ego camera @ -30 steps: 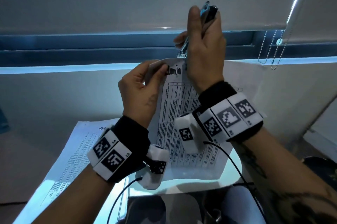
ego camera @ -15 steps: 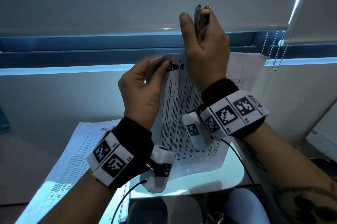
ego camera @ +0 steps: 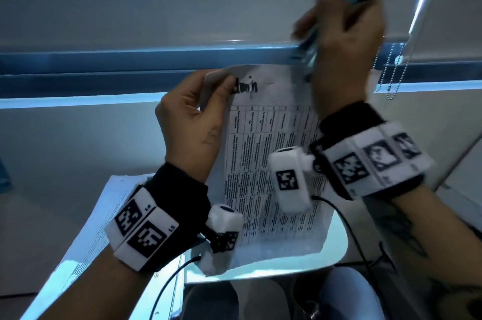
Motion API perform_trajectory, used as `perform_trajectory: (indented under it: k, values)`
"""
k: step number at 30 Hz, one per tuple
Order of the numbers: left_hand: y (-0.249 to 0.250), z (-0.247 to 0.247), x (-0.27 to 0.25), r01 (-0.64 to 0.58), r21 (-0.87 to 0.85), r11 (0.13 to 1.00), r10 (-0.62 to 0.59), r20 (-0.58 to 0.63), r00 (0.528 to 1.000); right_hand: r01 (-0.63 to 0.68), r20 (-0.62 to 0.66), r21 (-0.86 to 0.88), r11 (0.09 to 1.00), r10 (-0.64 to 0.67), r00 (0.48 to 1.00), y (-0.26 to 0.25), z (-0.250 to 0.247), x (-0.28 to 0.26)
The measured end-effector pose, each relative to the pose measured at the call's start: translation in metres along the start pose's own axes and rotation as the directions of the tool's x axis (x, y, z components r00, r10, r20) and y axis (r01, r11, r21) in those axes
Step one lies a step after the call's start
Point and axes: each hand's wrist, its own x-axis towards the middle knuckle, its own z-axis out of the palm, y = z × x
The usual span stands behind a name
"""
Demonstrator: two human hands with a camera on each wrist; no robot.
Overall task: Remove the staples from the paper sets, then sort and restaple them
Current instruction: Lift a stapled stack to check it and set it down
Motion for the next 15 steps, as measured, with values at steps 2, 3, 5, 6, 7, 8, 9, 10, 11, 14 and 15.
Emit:
perform_trajectory:
  k: [2, 3, 5, 6, 7, 8, 9, 10, 11, 14, 15]
  values:
    - [-0.002, -0.002, 0.002, 0.008, 0.001, 1.000, -0.008, 0.000, 1.000, 0.046, -0.177, 0.008, 0.999, -0.044, 0.983, 0.000, -0.032, 0.006]
    - [-0.003, -0.002, 0.002, 0.019, -0.014, 1.000, -0.019, 0.002, 1.000, 0.035, -0.227, -0.029, 0.999, -0.041, 0.973, 0.003, -0.051, 0.004]
    - [-0.006, -0.002, 0.000, 0.071, -0.081, 0.994, -0.069, 0.019, 0.997, -0.037, -0.205, -0.151, 0.988, 0.005, 0.979, 0.014, -0.085, -0.010]
    - [-0.007, -0.002, -0.001, 0.104, -0.118, 0.988, -0.100, 0.035, 0.994, -0.097, -0.145, -0.222, 0.970, 0.066, 0.987, 0.021, -0.099, -0.020]
    - [-0.008, -0.002, -0.001, 0.133, -0.155, 0.979, -0.128, 0.047, 0.991, -0.177, -0.076, -0.275, 0.945, 0.162, 0.984, 0.026, -0.110, -0.031]
    - [-0.010, -0.002, 0.000, 0.155, -0.187, 0.970, -0.148, 0.050, 0.988, -0.267, -0.009, -0.296, 0.917, 0.277, 0.961, 0.031, -0.117, -0.040]
    - [-0.012, -0.003, 0.001, 0.172, -0.213, 0.962, -0.166, 0.049, 0.985, -0.361, 0.065, -0.287, 0.887, 0.394, 0.917, 0.035, -0.121, -0.049]
    - [-0.013, -0.004, 0.003, 0.185, -0.225, 0.957, -0.178, 0.051, 0.983, -0.450, 0.131, -0.277, 0.849, 0.497, 0.858, 0.041, -0.122, -0.057]
    - [-0.013, -0.005, 0.005, 0.196, -0.231, 0.953, -0.186, 0.065, 0.980, -0.526, 0.180, -0.273, 0.805, 0.580, 0.794, 0.045, -0.121, -0.064]
    - [-0.014, -0.007, 0.011, 0.230, -0.188, 0.955, -0.212, 0.113, 0.971, -0.664, 0.191, -0.228, 0.712, 0.701, 0.687, 0.054, -0.113, -0.073]
    - [-0.015, -0.009, 0.011, 0.270, -0.192, 0.944, -0.249, 0.127, 0.960, -0.678, 0.163, -0.207, 0.705, 0.709, 0.686, 0.056, -0.108, -0.072]
